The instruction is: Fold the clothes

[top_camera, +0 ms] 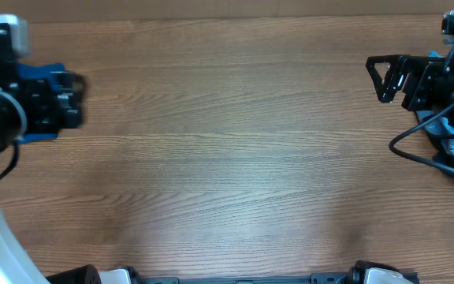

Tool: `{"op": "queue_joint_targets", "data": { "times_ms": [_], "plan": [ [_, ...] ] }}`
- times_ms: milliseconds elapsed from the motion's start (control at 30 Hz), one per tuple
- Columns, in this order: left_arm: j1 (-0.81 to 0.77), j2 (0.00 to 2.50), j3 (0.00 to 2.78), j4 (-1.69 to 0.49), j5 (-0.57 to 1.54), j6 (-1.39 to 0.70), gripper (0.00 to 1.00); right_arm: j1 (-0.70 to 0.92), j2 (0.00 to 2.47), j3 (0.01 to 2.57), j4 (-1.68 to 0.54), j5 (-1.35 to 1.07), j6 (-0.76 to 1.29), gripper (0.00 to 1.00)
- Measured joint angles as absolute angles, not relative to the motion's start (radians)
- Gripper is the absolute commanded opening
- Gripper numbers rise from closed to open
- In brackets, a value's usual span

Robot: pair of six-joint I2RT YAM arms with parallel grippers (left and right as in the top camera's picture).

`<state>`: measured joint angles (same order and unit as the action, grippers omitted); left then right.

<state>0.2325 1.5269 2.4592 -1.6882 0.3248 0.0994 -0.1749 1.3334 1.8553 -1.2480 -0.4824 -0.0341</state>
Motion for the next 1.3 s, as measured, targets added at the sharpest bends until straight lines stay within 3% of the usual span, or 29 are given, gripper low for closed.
{"op": "queue_joint_targets", "data": {
  "times_ms": [167,1300],
  "plan": [
    [0.163,1.543,2.457,-1.688,0.34,0.117,1.0,-0.175,1.355,1.855,-1.292,-0.481,-0.04,1.0],
    [0.162,1.544,2.454,-1.688,0.314,0.132,1.0,-0.175,1.357,1.855,-1.305,-0.482,-0.046,1.0]
  ]
}}
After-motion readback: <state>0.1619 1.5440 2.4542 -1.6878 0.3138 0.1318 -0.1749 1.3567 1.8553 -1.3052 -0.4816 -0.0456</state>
